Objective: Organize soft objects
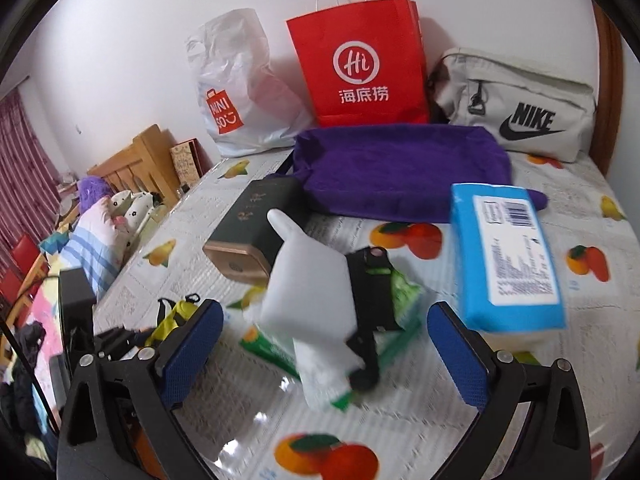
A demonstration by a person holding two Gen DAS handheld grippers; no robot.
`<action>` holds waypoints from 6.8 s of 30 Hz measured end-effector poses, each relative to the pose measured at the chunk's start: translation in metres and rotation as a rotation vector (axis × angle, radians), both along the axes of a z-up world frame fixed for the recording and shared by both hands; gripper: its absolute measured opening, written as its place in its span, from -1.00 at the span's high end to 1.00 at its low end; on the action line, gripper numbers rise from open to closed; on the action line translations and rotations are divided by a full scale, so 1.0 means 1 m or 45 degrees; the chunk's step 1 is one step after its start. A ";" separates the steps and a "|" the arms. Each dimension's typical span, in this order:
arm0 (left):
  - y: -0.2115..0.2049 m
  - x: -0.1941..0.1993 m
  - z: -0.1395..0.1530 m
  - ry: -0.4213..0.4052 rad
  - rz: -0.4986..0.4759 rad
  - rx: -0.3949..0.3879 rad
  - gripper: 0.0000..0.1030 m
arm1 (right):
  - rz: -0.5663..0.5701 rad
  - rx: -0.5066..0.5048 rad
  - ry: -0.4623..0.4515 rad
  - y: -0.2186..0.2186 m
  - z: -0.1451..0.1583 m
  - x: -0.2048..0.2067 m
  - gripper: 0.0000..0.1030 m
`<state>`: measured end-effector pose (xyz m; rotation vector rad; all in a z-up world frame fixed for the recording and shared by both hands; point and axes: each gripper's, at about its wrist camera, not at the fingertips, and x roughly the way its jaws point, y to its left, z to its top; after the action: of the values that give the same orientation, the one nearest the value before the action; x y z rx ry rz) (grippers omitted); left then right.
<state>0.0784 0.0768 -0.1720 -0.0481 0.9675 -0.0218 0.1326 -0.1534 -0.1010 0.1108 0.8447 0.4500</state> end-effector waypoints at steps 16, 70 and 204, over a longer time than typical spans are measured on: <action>0.004 0.012 -0.003 -0.018 -0.001 -0.015 -0.31 | 0.069 0.172 0.151 0.007 -0.018 0.022 -0.03; -0.018 0.047 0.098 -0.117 0.060 -0.047 -0.23 | -0.184 -0.142 -0.152 -0.100 0.028 -0.029 0.03; 0.035 0.107 0.054 0.012 0.115 -0.209 -0.53 | 0.146 -0.320 0.212 0.019 -0.042 0.054 0.16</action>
<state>0.1851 0.1117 -0.1177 -0.2436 0.9702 -0.0177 0.1867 -0.1347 -0.1426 -0.1346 1.0683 0.4421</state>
